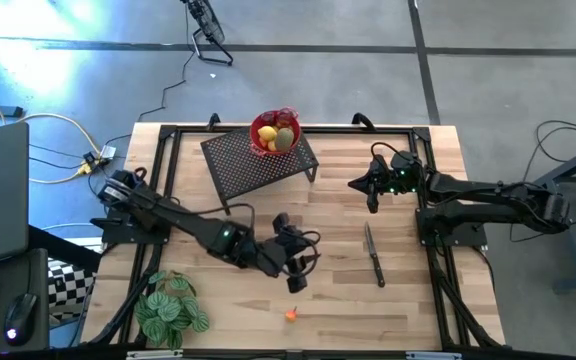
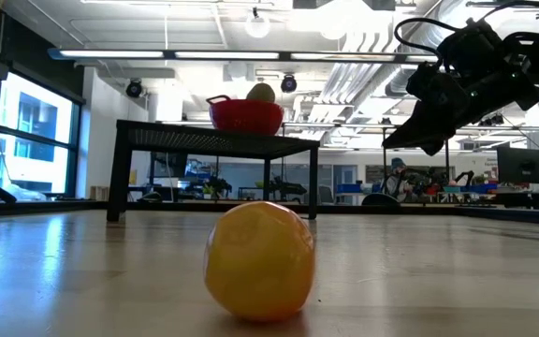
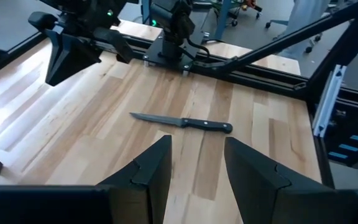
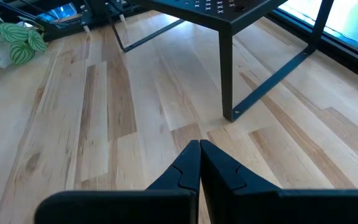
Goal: Pick & Place Fruit
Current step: Put the pear into the red strainer bowl on the shelf
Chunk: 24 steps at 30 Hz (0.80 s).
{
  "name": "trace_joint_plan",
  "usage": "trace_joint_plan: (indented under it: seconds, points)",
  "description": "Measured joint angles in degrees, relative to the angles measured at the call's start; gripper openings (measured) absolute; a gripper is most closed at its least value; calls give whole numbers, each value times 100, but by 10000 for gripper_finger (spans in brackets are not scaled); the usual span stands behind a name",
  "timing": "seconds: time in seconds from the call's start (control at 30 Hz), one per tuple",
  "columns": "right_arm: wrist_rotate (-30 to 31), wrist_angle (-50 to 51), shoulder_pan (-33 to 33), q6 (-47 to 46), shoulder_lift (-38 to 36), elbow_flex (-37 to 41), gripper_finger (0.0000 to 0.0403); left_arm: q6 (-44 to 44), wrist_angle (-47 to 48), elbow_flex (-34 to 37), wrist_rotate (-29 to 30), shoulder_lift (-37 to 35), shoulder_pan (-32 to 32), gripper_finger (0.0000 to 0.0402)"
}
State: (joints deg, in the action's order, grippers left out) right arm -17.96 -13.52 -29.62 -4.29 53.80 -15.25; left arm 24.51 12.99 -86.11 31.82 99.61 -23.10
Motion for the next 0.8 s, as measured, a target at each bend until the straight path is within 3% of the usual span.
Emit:
trace_joint_plan:
  seconds: [0.8]
  points:
    - [75,-1,2,-4,0,0,3,577,-69,-24,28,4,-429,138]
